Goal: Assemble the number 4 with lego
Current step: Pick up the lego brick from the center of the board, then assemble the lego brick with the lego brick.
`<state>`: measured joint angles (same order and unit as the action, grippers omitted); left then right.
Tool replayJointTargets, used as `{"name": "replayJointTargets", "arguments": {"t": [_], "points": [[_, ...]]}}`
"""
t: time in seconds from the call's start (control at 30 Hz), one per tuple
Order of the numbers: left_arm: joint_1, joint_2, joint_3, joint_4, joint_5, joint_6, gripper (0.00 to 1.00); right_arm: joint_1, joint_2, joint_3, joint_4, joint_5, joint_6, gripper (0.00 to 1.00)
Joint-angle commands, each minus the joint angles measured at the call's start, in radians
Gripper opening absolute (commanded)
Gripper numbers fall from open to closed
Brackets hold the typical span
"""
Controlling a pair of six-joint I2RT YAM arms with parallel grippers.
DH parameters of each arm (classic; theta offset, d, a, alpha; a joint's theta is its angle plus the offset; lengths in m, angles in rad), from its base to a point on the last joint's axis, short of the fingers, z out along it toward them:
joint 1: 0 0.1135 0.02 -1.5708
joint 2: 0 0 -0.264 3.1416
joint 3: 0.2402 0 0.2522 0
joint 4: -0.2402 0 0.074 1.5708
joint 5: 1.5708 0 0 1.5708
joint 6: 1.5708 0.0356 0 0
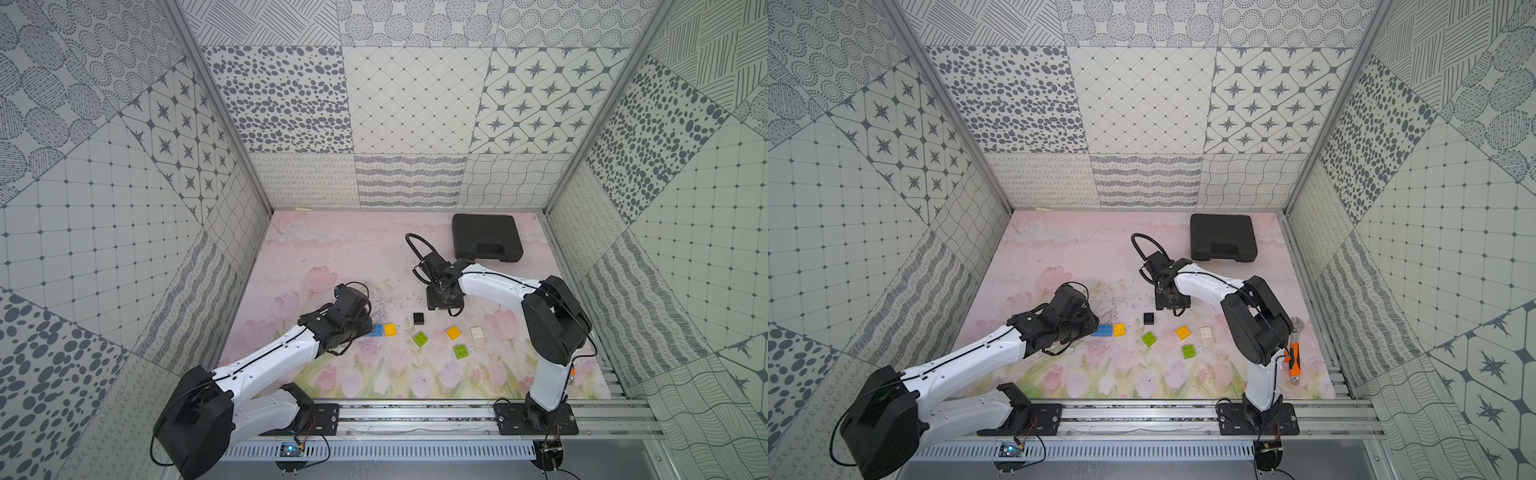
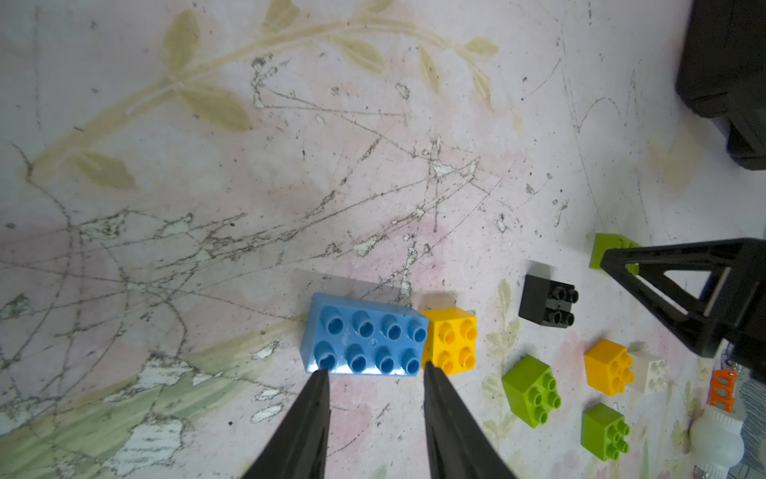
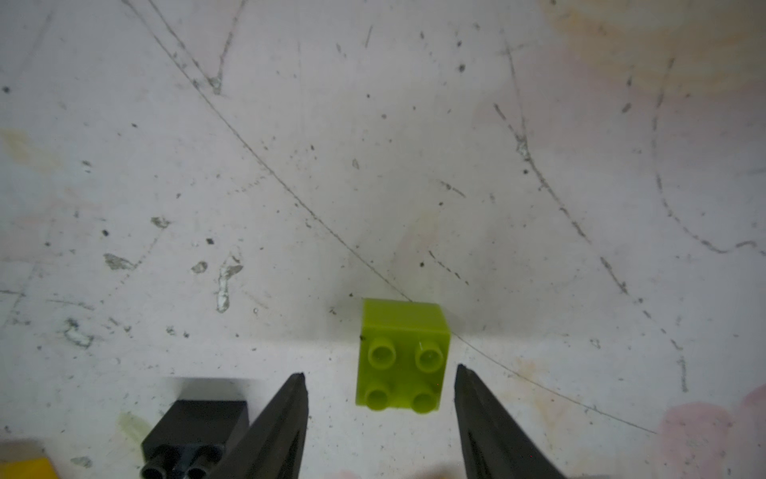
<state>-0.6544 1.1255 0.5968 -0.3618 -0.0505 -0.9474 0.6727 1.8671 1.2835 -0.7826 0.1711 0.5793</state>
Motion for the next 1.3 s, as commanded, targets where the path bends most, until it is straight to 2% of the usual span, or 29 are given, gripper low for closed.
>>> {"name": "replayJointTargets", "arguments": {"t": [0.0, 0.07, 0.17, 0.33, 0.43, 0.6, 0.77, 0.9, 1.27], "points": [[0.008, 0.010, -0.002, 0.024, 0.029, -0.004, 0.40, -0.013, 0.022, 0.010, 0.030, 0.015, 0.000, 0.52], [0.007, 0.015, -0.002, 0.025, 0.032, -0.002, 0.40, -0.016, 0.037, 0.011, 0.029, 0.009, -0.002, 0.49], [0.010, 0.021, -0.003, 0.025, 0.031, -0.003, 0.39, -0.017, 0.036, 0.008, 0.029, 0.022, -0.003, 0.38], [0.012, 0.046, -0.002, 0.044, 0.036, 0.006, 0.39, -0.017, 0.011, 0.002, 0.027, 0.019, -0.012, 0.33], [0.016, 0.080, 0.013, 0.053, 0.042, 0.013, 0.38, -0.007, -0.022, -0.002, 0.008, 0.010, -0.001, 0.26], [0.027, 0.125, 0.040, 0.057, 0.058, 0.014, 0.37, 0.086, -0.150, -0.020, -0.028, -0.009, 0.076, 0.25], [0.033, 0.150, 0.035, 0.080, 0.080, 0.007, 0.36, 0.173, -0.186, -0.025, -0.049, -0.035, 0.195, 0.25], [0.037, 0.167, 0.037, 0.086, 0.101, 0.009, 0.35, 0.221, -0.148, -0.003, -0.037, -0.022, 0.232, 0.25], [0.042, 0.155, 0.022, 0.083, 0.116, 0.013, 0.35, 0.222, -0.044, 0.040, 0.001, -0.007, 0.219, 0.26]]}}
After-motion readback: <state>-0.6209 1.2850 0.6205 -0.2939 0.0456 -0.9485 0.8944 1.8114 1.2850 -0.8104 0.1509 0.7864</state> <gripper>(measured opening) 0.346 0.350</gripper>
